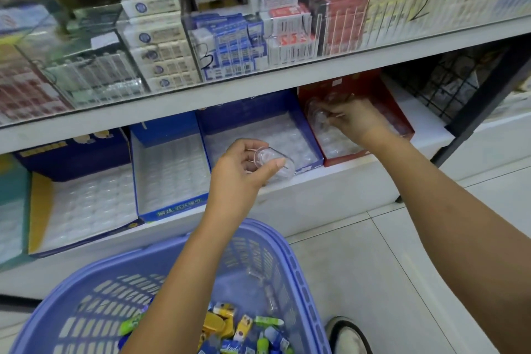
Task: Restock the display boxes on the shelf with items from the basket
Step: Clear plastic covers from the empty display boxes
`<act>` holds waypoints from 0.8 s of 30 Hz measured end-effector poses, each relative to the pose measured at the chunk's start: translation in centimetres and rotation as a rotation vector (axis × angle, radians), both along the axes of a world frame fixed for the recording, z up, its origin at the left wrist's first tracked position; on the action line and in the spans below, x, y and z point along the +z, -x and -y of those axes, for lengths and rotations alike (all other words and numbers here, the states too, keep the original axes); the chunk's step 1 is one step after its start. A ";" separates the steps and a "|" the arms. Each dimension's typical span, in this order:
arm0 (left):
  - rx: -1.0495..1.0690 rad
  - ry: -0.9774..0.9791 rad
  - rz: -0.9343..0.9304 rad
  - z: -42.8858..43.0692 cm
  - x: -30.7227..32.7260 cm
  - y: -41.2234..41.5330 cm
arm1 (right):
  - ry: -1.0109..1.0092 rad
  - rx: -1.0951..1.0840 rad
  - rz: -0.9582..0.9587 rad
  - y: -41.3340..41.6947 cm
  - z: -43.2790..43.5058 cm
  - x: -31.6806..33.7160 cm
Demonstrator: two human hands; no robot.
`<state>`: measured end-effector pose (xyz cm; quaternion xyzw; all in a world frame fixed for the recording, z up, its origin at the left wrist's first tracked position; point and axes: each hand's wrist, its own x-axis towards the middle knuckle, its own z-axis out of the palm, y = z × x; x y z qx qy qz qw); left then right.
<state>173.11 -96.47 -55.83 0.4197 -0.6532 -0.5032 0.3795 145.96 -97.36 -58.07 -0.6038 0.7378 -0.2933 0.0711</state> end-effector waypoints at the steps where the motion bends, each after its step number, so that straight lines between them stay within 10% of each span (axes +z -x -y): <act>1: -0.002 0.021 0.009 0.2 0.3 0.4 | 0.004 -0.006 -0.023 -0.1 0.0 -0.1; 24: -0.261 0.617 0.600 7.0 0.4 17.4 | -0.243 -0.293 -0.070 3.2 -3.0 -1.8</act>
